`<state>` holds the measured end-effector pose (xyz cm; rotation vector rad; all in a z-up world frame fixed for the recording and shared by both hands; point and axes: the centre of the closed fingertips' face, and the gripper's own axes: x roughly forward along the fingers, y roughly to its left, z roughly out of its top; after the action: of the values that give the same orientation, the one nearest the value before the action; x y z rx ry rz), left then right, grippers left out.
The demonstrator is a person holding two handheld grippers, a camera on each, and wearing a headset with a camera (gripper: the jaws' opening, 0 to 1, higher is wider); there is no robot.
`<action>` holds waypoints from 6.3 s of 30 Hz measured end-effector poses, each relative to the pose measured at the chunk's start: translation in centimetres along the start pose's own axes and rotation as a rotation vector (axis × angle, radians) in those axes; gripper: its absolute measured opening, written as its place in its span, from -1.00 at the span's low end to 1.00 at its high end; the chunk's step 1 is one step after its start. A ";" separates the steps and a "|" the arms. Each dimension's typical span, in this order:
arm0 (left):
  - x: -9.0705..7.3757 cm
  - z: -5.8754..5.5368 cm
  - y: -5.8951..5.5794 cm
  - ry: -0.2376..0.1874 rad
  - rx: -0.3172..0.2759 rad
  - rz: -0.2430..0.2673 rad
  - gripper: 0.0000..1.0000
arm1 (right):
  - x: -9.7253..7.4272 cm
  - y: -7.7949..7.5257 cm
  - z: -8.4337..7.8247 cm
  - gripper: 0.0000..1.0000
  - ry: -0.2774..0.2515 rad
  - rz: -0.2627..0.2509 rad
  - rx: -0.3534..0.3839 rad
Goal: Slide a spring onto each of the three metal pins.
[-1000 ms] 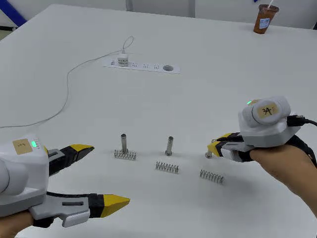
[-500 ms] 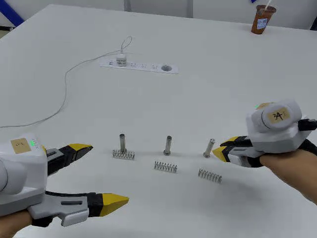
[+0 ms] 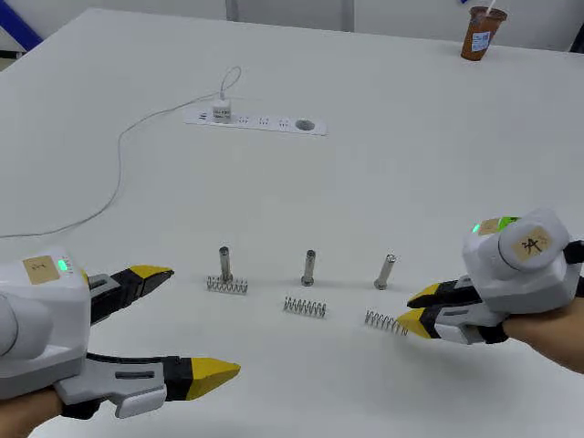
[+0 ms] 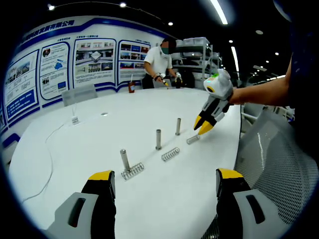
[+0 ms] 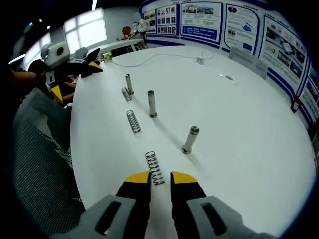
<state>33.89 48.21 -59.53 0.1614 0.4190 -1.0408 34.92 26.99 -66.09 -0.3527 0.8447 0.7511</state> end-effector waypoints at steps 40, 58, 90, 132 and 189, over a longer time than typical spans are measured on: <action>0.0 -0.4 -0.2 0.014 -0.010 0.000 0.68 | 0.5 0.6 -0.9 -0.76 0.134 0.086 -0.234; 0.0 -0.5 -0.3 0.007 -0.015 -0.005 0.67 | -0.7 0.5 1.3 -0.76 0.133 0.067 -0.249; 0.0 -0.3 -0.4 -0.009 -0.016 -0.007 0.67 | -4.9 -0.1 5.9 -0.77 0.151 0.082 -0.208; -0.8 -0.7 0.3 -0.006 -0.026 0.026 0.66 | -2.0 -3.6 7.2 -0.77 0.299 0.094 -0.241; -0.7 -0.5 0.2 -0.002 -0.014 0.023 0.66 | -0.7 -2.4 6.6 -0.60 0.182 0.035 -0.226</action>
<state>33.66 49.07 -59.66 0.1526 0.4213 -1.0152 39.90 28.71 -61.40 -0.6156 0.9407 0.8592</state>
